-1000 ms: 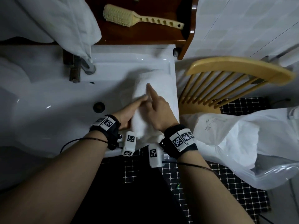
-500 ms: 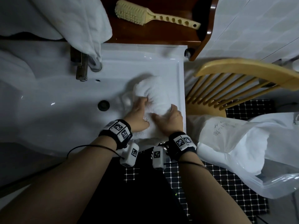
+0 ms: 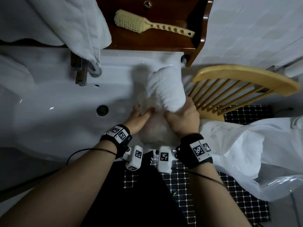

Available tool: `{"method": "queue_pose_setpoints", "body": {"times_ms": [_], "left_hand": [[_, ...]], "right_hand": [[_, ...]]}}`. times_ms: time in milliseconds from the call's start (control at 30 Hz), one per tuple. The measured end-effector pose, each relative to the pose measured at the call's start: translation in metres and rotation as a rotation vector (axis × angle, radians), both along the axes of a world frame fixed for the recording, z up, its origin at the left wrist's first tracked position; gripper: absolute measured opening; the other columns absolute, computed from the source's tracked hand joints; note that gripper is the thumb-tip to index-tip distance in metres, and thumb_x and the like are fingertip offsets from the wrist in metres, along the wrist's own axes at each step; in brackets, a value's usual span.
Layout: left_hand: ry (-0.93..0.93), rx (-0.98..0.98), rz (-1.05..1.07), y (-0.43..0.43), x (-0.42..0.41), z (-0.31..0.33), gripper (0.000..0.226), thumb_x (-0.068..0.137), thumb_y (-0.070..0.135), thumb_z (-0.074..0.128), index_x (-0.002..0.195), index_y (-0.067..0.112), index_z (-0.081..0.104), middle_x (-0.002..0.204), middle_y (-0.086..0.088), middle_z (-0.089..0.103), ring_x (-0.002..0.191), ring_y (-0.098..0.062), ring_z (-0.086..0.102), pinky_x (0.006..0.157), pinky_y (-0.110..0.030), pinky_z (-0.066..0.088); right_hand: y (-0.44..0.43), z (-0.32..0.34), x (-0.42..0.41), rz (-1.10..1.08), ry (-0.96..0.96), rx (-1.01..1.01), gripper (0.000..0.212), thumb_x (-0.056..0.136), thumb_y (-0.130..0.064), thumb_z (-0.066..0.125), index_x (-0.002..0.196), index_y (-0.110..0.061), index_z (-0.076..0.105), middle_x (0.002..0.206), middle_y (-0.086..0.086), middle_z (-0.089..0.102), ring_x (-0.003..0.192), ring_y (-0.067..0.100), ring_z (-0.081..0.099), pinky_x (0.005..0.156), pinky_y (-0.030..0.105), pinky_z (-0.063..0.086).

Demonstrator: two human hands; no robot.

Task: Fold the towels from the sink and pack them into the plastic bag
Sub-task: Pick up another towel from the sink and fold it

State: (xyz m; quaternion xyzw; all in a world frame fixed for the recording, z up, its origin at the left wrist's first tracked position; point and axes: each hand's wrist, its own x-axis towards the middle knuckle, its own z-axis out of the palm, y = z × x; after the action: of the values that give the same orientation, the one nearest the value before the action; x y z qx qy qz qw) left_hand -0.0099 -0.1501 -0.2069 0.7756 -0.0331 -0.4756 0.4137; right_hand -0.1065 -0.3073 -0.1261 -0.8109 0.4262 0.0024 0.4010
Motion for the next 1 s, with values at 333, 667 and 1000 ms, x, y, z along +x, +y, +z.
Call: {"method": "queue_pose_setpoints", "body": {"times_ms": [333,667,1000], "left_hand": [[0.011,-0.147,0.204,-0.009,-0.019,0.003,0.047,0.092,0.051,0.076,0.129,0.033,0.052,0.118,0.015,0.061,0.109,-0.011,0.062,0.089,-0.030,0.051],[0.153,-0.421,0.350,-0.002,-0.018,0.067,0.088,0.088,0.088,0.039,0.146,0.025,0.061,0.143,-0.005,0.067,0.135,-0.021,0.062,0.120,-0.047,0.041],[0.077,-0.618,0.371,0.014,-0.030,0.136,0.096,0.081,0.088,0.052,0.155,0.026,0.049,0.149,-0.005,0.062,0.141,-0.022,0.055,0.125,-0.052,0.032]], "right_hand": [[0.005,0.019,-0.026,0.007,-0.072,-0.046,0.063,0.078,-0.037,0.080,0.133,-0.020,0.056,0.120,0.009,0.072,0.112,0.039,0.067,0.089,0.031,0.048],[-0.003,0.074,-0.012,0.155,-0.363,-0.051,0.039,0.066,-0.043,0.075,0.094,-0.016,0.069,0.084,0.000,0.074,0.076,0.026,0.071,0.065,0.042,0.059],[-0.003,0.125,-0.030,0.298,-0.583,-0.006,0.035,0.067,-0.034,0.079,0.098,-0.019,0.071,0.090,0.001,0.077,0.081,0.023,0.073,0.066,0.049,0.060]]}}
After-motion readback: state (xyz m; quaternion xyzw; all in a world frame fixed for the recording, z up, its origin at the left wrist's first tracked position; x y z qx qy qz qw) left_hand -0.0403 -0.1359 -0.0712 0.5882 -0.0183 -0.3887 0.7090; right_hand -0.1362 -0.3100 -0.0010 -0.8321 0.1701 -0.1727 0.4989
